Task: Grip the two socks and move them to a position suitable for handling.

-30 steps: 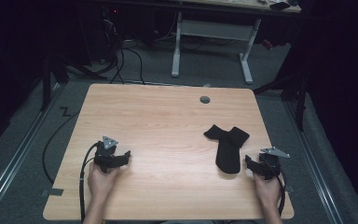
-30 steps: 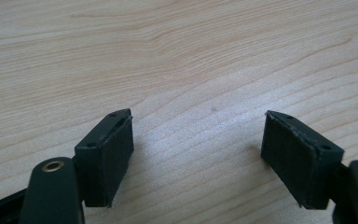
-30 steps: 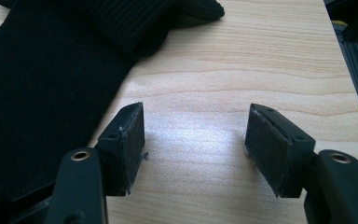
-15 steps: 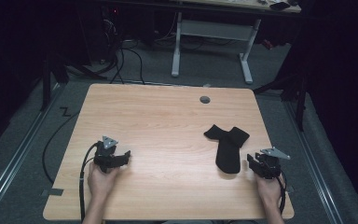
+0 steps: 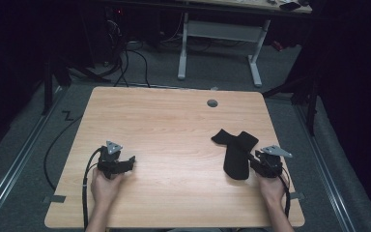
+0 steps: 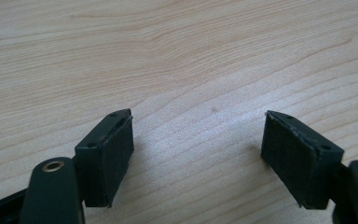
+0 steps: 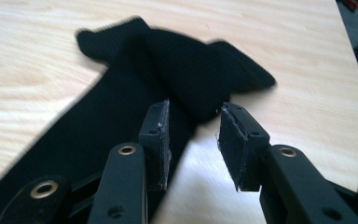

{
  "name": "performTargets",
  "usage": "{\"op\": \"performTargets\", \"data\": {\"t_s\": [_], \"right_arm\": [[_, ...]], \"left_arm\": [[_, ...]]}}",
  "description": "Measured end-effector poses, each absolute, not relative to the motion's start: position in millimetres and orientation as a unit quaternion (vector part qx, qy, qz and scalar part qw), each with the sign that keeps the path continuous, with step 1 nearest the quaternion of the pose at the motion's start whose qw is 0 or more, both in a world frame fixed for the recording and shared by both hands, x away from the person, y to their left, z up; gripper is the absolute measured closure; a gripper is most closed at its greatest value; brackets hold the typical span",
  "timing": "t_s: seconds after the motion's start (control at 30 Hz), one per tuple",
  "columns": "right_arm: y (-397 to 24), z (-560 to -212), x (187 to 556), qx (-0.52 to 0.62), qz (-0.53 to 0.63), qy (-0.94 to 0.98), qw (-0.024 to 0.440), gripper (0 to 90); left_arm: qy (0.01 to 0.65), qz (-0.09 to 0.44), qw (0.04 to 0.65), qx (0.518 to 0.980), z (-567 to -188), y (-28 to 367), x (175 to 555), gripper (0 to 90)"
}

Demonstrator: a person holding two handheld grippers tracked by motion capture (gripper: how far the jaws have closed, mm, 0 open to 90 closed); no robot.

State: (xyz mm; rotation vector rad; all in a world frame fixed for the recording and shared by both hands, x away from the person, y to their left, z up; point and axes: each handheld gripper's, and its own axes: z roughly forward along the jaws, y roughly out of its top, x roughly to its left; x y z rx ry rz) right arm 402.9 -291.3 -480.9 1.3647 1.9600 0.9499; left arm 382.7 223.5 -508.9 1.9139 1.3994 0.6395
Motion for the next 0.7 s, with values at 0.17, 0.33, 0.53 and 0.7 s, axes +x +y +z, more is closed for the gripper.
{"op": "performTargets", "data": {"t_s": [0.17,0.33,0.53,0.7], "right_arm": [[-274.6,-480.3,416.9,0.496,0.348,0.741,0.289,61.8],[-266.2,-480.0,426.9,0.495,0.342,0.741,0.298,60.6],[-257.0,-480.4,444.0,0.502,0.333,0.739,0.301,59.5],[-256.0,-486.3,453.9,0.51,0.325,0.742,0.29,68.0]], "left_arm": [[0.537,0.245,0.336,0.734,-509.0,223.5,382.7,25.5],[0.537,0.245,0.336,0.734,-509.0,223.5,382.7,25.5],[0.537,0.245,0.336,0.734,-508.9,223.5,382.7,25.5],[0.537,0.245,0.336,0.734,-509.0,223.5,382.7,25.5]]}}
